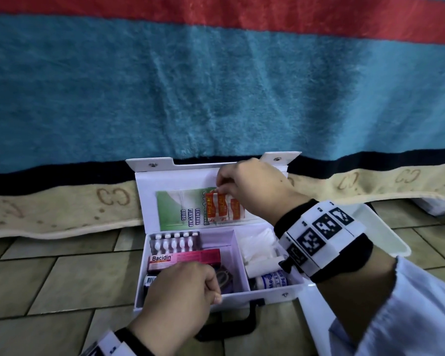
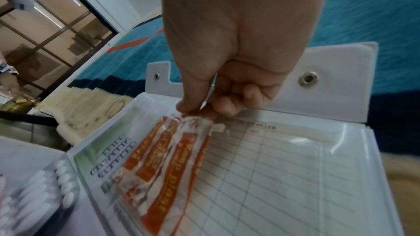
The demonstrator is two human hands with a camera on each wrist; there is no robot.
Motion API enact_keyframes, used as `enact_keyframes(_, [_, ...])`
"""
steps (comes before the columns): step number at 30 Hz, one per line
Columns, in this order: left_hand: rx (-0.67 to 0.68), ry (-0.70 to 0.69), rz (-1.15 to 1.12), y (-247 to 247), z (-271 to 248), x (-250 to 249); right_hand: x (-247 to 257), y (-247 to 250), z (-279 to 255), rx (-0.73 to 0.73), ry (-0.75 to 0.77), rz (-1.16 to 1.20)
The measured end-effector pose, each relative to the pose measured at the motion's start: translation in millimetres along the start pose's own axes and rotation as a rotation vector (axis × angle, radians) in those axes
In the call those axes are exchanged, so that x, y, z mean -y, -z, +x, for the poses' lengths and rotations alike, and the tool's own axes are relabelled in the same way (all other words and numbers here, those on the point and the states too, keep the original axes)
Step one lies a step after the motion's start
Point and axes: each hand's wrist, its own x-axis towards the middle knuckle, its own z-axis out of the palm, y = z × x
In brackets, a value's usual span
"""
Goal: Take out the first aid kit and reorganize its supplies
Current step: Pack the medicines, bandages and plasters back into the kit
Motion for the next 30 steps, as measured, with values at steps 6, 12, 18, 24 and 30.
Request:
enact_keyframes(6, [0.009, -0.004, -0.007, 0.5, -0.1, 0.9, -1.1, 2.9, 1.6, 0.011, -0.033, 0.067])
enact_keyframes(12, [0.020, -0.003, -0.005, 1.2, 0.3, 0.3, -2.9, 3.0, 1.9, 0.038, -0.037, 0.084])
enact_keyframes(18, [0.018, -0.004, 0.001, 2.2, -1.2, -0.8, -0.8, 6.8, 5.9, 0.073, -0.017, 0.054])
enact_keyframes(24, [0.021, -0.005, 0.001, 2.0, -0.9, -1.0, -1.4, 4.9, 4.9, 0.058, -0.007, -0.003])
enact_keyframes(30, [0.014, -0.011, 0.002, 2.0, -1.6, -0.6, -7.3, 6.2, -2.0, -0.024, 0.009, -0.140])
